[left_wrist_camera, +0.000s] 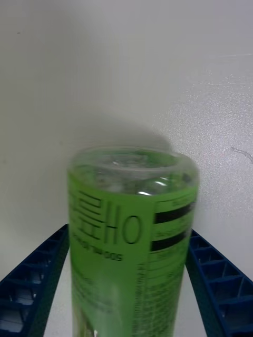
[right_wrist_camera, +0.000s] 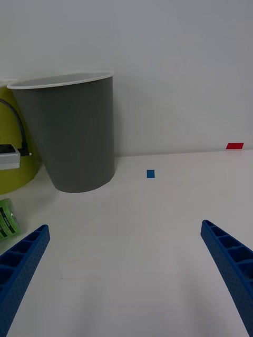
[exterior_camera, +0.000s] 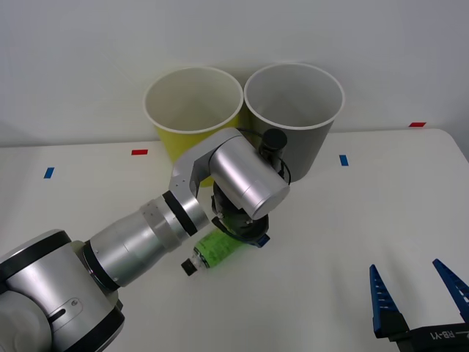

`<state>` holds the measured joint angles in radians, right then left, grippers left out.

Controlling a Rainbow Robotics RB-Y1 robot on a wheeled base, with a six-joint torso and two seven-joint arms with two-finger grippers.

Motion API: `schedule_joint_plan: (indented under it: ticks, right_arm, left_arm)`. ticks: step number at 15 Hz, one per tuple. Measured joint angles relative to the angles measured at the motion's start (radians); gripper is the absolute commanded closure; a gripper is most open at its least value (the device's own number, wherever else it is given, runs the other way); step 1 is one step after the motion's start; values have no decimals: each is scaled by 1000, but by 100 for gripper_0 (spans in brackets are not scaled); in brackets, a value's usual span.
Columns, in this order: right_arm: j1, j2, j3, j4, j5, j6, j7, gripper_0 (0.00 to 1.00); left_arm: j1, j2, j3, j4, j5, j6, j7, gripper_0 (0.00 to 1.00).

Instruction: Put cans in the gray bin and PET bottles in the light green bin.

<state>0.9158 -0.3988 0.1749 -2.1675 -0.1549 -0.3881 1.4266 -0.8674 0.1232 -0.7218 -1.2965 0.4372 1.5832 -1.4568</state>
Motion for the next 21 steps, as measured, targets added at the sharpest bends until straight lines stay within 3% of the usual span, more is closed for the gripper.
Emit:
schedule_joint_plan:
  ticks: [10, 14, 21]
  right_arm:
    - [0, 0, 0, 0, 0, 0, 0, 0]
    - [0, 0, 0, 0, 0, 0, 0, 0]
    - [0, 0, 0, 0, 0, 0, 0, 0]
  left_arm:
    - [1, 15, -1, -24, 23, 2, -19, 100]
    - [2, 63, -18, -123, 71, 5, -12, 100]
    - [2, 131, -39, -336, 74, 3, 6, 100]
